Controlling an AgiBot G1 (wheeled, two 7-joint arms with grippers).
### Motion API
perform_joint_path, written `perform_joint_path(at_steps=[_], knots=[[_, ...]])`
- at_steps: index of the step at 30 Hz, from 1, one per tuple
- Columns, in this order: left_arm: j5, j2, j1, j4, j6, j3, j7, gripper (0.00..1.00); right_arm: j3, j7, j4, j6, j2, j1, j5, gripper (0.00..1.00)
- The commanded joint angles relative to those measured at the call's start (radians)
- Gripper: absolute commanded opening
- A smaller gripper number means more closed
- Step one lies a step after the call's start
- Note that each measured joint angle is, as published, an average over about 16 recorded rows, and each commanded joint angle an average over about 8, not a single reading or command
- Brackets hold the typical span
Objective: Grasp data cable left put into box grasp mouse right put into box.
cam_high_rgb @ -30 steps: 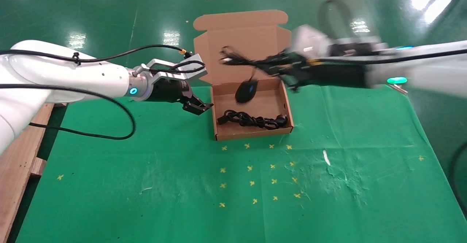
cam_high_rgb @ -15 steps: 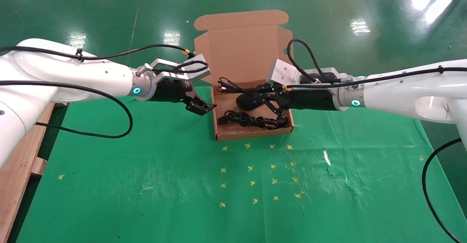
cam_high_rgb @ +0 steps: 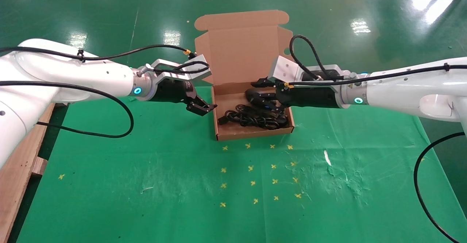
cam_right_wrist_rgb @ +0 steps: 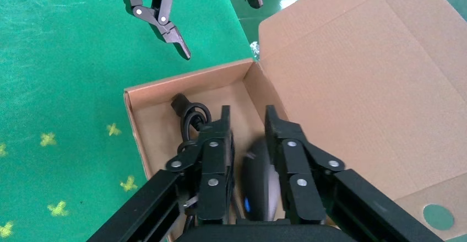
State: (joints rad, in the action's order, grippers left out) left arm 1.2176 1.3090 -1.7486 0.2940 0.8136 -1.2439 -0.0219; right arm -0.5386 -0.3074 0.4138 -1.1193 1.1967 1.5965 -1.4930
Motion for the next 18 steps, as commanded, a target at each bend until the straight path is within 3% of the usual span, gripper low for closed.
perform_joint_path(at_steps=[1, 18], knots=[[0.001, 0.000, 0.000, 0.001, -0.001, -0.001, -0.001, 1.00, 0.000, 0.000, 0.001, 0.000, 0.000, 0.001, -0.001, 1.00], [0.002, -0.003, 0.001, 0.008, -0.003, -0.002, -0.005, 1.00, 0.061, 0.117, 0.207, -0.089, -0.138, -0.122, 0.179, 1.00]])
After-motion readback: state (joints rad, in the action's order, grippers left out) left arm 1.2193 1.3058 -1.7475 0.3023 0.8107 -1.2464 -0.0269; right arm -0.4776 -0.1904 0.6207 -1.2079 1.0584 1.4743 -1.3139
